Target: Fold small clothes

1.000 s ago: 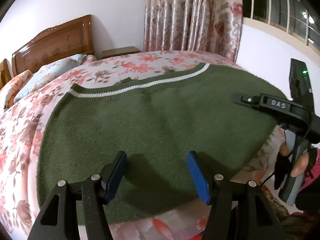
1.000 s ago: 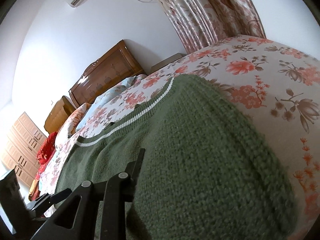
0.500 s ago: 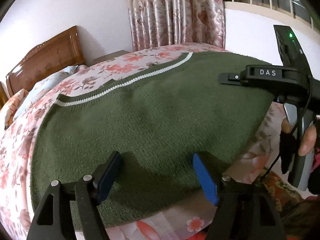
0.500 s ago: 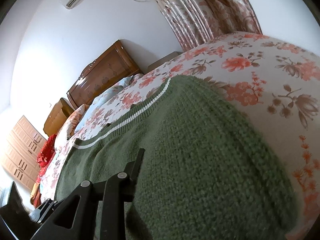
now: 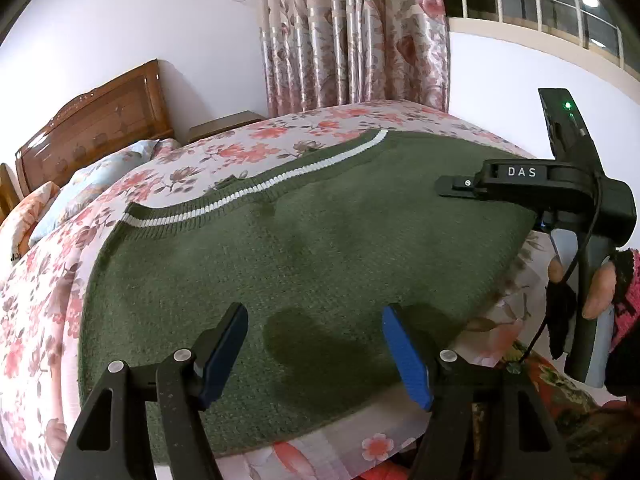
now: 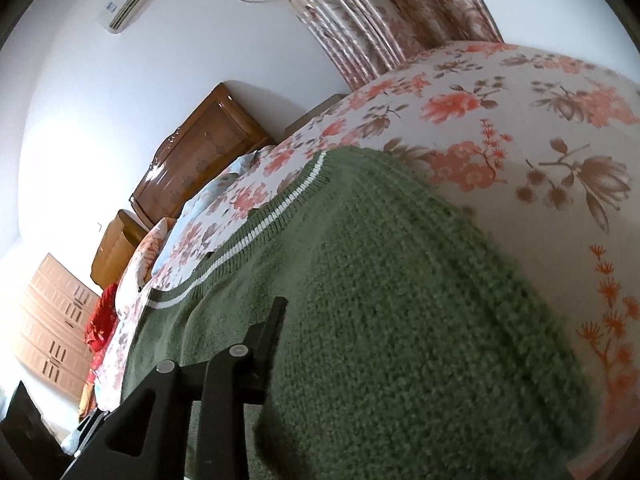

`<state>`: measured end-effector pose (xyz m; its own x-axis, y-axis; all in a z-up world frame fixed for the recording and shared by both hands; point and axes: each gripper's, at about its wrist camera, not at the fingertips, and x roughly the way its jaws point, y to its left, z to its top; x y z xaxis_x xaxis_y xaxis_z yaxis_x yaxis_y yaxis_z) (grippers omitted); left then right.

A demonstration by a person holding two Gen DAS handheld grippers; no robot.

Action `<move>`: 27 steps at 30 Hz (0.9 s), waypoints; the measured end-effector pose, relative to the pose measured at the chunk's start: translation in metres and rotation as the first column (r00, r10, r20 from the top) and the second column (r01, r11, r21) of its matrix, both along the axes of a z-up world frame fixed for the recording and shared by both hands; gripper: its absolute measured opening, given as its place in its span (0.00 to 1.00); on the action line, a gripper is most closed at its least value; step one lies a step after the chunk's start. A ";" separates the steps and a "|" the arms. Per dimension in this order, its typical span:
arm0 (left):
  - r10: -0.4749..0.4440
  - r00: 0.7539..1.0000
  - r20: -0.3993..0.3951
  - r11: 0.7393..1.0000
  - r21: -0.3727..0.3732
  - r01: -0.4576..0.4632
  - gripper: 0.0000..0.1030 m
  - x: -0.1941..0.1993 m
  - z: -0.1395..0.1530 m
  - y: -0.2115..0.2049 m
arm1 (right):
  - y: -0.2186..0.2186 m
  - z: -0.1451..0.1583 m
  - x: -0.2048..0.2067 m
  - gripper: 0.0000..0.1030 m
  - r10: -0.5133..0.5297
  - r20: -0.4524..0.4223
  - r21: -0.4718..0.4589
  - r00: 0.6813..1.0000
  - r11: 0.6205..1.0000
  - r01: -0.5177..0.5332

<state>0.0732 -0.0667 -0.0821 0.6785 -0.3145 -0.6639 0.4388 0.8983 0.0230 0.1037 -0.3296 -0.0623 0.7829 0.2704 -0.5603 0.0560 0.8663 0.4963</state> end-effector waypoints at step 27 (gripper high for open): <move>0.115 0.989 -0.093 0.910 -0.389 -0.142 0.58 0.029 0.022 0.125 | 0.091 0.079 -0.018 0.00 0.121 0.235 -0.426 0.965 0.905 -0.009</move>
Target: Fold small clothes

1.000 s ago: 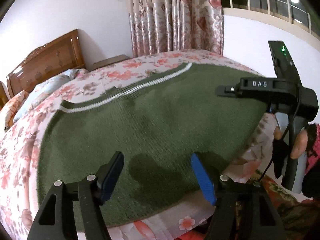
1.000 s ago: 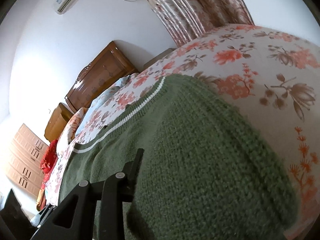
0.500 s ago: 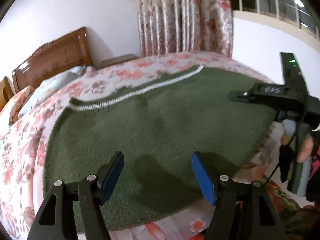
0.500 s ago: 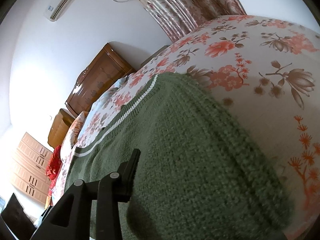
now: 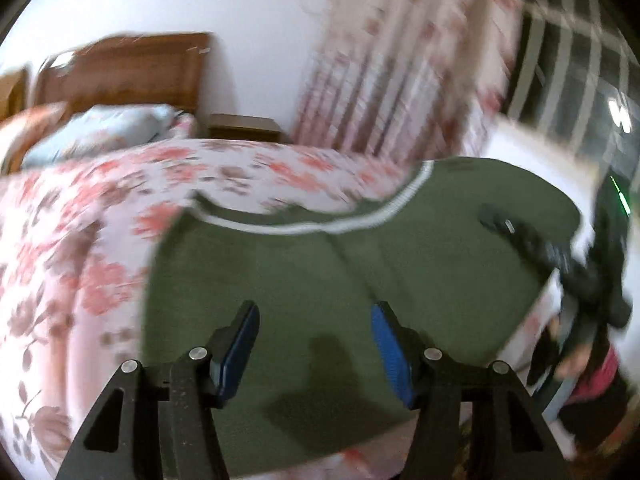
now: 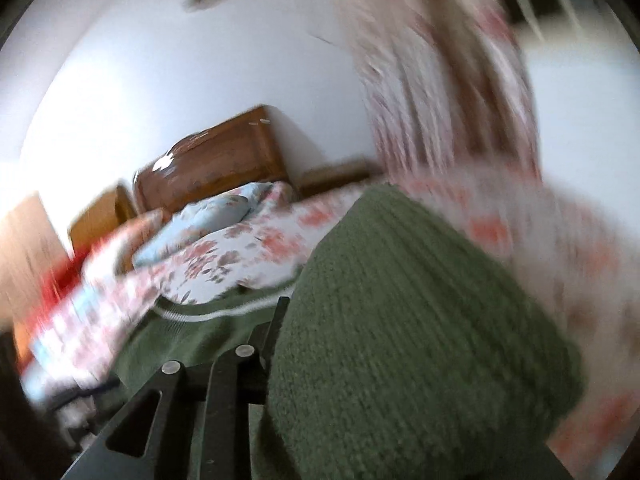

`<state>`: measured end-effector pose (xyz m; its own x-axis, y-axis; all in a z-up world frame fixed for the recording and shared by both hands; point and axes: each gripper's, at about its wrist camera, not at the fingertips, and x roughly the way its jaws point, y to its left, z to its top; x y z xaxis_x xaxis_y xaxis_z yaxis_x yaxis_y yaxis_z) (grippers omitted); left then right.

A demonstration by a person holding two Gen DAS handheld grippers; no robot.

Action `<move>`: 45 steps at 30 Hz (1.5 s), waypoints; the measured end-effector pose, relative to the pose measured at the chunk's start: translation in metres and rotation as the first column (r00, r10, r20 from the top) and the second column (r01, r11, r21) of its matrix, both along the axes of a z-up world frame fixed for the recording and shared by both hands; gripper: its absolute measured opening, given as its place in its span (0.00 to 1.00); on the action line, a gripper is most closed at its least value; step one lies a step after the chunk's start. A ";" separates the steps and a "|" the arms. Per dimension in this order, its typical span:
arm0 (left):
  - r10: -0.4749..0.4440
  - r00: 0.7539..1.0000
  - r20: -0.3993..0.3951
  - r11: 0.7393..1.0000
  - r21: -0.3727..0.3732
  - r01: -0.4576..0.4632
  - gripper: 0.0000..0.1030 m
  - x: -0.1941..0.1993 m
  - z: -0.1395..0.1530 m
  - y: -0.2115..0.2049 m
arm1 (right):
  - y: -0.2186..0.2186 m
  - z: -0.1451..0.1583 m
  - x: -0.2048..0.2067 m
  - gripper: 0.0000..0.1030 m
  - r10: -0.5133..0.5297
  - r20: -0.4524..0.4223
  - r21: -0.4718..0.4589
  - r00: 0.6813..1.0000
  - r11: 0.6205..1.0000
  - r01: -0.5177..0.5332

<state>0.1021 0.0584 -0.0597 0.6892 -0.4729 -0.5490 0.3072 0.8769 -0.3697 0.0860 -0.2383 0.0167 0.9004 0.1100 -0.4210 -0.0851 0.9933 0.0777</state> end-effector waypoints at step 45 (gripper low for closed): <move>-0.206 0.919 -0.337 0.949 -0.297 0.104 0.24 0.093 -0.012 0.003 | 0.070 -0.076 -0.042 1.00 0.343 -0.106 -0.383 0.933 0.852 -0.356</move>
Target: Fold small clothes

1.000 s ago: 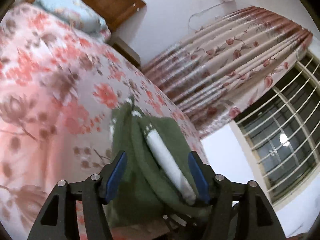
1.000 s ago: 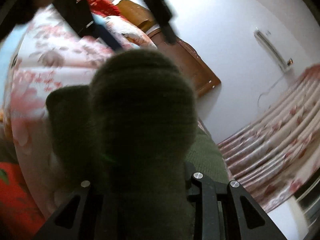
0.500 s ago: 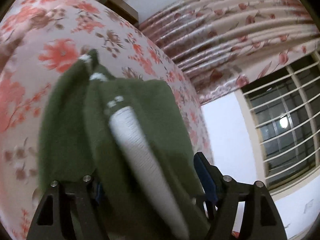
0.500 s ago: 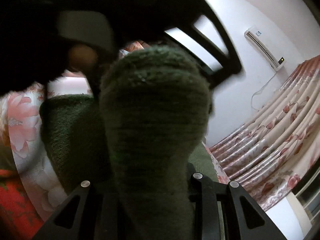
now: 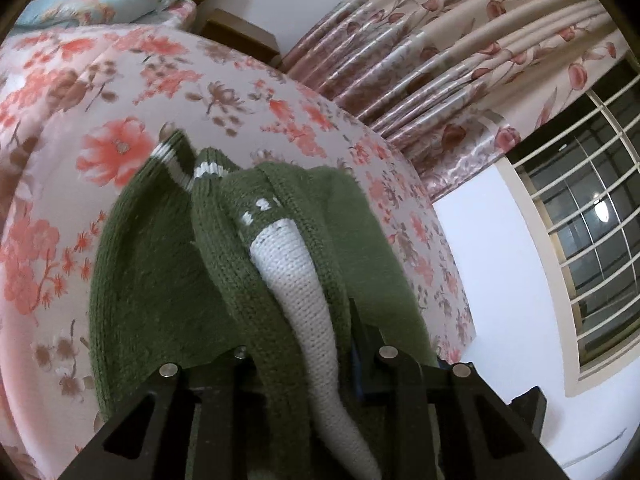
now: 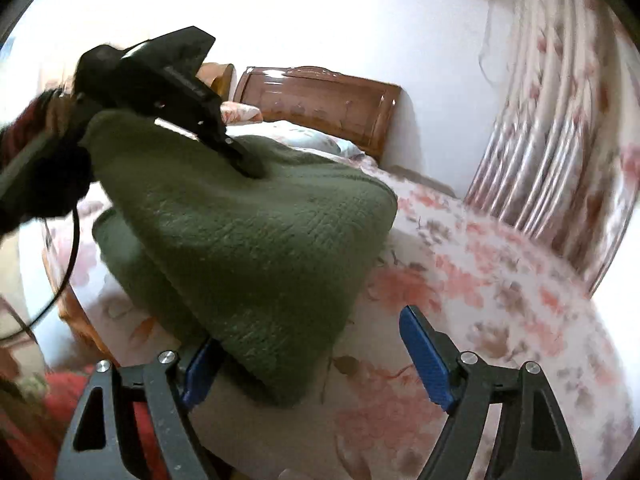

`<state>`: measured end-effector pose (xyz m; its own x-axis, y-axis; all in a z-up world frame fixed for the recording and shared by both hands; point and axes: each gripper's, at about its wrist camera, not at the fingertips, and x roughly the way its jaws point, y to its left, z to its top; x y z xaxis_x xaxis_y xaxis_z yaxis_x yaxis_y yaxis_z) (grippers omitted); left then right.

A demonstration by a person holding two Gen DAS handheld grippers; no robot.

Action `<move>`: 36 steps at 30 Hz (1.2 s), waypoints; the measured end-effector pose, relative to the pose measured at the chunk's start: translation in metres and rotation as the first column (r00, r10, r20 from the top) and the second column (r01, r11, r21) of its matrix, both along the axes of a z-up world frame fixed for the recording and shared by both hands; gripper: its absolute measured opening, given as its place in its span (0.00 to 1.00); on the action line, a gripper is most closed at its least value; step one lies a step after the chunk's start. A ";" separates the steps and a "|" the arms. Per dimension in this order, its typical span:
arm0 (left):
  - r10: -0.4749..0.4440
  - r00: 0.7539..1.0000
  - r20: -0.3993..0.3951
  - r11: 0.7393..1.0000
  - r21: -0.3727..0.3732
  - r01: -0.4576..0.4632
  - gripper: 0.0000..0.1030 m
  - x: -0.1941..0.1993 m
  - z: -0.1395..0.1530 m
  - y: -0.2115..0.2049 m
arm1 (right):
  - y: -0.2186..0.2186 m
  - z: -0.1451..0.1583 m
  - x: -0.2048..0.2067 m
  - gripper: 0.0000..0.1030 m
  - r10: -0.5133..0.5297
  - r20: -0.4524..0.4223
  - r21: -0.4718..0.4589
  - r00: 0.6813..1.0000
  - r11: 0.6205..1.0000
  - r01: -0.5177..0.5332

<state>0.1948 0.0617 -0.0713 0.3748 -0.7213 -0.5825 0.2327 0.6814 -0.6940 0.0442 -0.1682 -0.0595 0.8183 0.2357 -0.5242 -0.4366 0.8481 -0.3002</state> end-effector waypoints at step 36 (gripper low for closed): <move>0.202 0.957 0.208 0.974 0.063 -0.219 0.34 -0.057 0.004 0.090 | -0.014 0.007 -0.010 1.00 0.151 -0.168 0.103 0.974 0.986 -0.135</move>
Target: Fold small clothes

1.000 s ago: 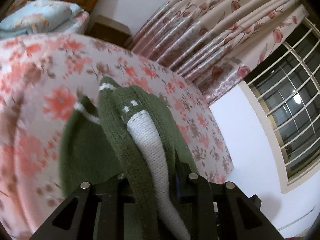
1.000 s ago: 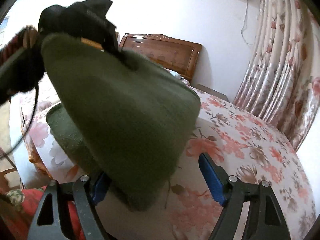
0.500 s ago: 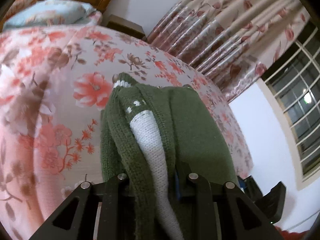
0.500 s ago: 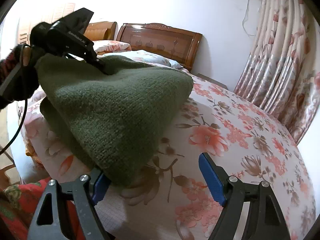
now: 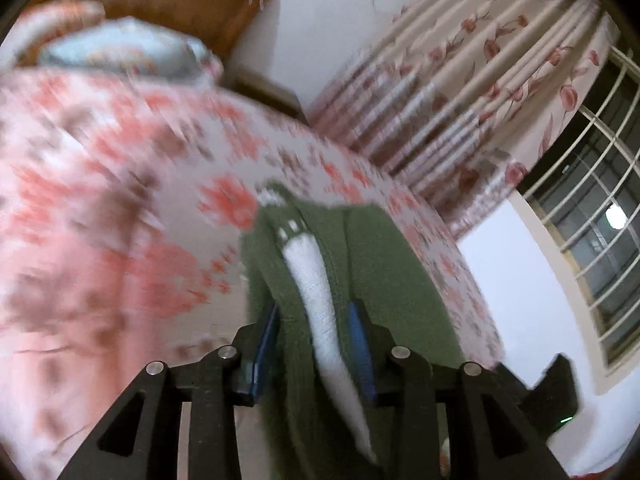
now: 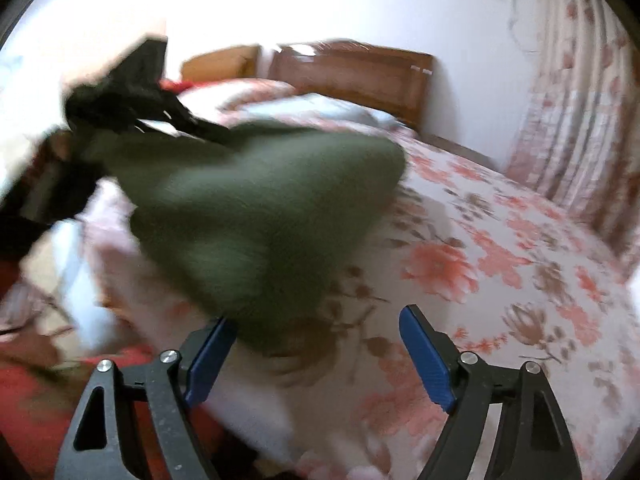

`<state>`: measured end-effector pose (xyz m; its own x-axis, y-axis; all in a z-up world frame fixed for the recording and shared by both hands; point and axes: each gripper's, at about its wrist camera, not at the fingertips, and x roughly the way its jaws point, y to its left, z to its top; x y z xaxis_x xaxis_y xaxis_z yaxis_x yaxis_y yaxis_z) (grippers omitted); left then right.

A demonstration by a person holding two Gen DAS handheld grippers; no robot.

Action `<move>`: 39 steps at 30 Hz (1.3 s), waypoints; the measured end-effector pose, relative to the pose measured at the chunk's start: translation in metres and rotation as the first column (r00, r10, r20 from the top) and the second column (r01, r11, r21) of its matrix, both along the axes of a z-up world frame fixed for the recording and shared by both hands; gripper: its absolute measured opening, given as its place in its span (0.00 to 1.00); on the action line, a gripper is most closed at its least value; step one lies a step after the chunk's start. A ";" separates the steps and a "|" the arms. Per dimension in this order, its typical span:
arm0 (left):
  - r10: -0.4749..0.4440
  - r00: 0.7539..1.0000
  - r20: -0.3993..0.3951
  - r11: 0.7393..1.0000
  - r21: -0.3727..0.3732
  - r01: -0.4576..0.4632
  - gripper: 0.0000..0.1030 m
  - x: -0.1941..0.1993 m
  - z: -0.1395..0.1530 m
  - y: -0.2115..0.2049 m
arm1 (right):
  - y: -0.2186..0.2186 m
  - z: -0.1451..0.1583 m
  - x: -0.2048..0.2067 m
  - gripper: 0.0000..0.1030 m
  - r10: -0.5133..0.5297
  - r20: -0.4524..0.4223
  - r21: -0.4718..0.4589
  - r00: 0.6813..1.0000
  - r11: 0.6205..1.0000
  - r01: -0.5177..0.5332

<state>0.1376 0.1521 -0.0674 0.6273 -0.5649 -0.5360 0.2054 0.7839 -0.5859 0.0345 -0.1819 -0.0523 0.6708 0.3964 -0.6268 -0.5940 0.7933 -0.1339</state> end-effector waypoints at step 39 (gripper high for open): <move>0.120 0.992 -0.039 0.949 0.297 -0.103 0.47 0.091 0.005 -0.082 | 0.095 -0.007 0.010 0.48 0.219 0.160 -0.182 0.962 0.965 -0.190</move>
<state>0.2287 0.0705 -0.0629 0.6418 -0.3055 -0.7034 0.0806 0.9390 -0.3342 0.0442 -0.0864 -0.0597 0.6922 0.4388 -0.5730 -0.6961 0.6156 -0.3694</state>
